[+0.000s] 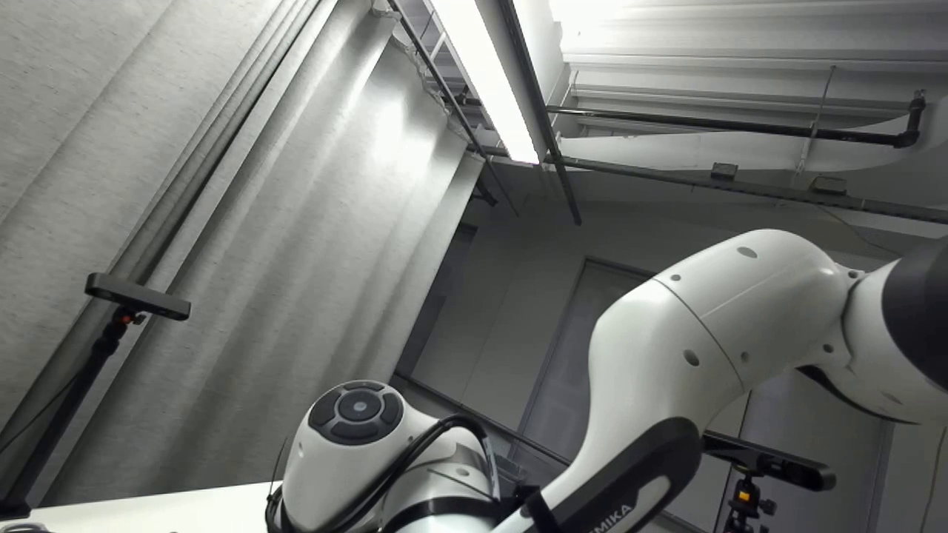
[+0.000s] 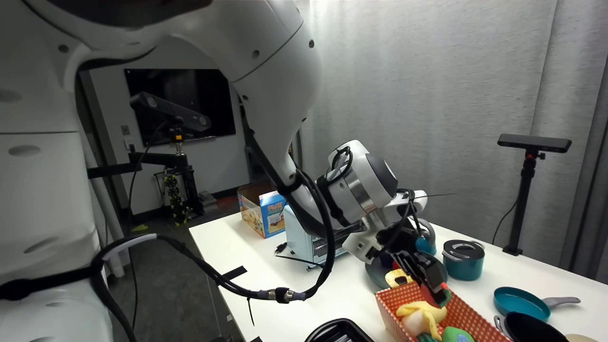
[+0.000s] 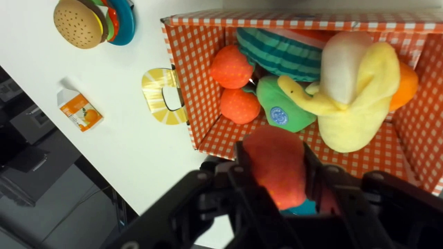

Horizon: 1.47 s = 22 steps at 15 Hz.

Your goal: Pick up the three toys and place them in the basket.

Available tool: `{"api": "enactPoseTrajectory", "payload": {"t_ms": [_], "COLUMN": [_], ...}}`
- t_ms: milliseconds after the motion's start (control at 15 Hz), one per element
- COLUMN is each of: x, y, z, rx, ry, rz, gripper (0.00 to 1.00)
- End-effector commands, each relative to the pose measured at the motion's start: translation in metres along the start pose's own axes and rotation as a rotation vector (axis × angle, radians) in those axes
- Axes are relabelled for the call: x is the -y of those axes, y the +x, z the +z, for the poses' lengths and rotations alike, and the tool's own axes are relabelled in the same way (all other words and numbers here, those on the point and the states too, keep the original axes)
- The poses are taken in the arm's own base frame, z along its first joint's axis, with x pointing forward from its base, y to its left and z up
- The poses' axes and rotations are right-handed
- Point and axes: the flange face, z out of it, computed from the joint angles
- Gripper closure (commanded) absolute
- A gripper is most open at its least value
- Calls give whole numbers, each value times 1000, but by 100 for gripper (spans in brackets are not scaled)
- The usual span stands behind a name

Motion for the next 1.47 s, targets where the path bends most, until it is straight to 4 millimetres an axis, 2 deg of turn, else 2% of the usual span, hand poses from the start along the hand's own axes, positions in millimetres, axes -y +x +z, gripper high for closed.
{"api": "enactPoseTrajectory", "payload": {"t_ms": [0, 200, 267, 533, 800, 1133, 1400], "x": [-1, -2, -2, -2, 5, 11, 4], "y": [7, 5, 5, -3, -35, -81, -95], "z": [12, 14, 14, 4, -2, 8, 31], "rx": [-2, 7, 8, 20, 104, 214, 256], "ry": [-45, -51, -50, -37, -3, 42, 14], "rz": [18, 22, 23, 33, 42, 35, 16], "gripper": [30, 6, 1, 0, 0, 0, 0]}}
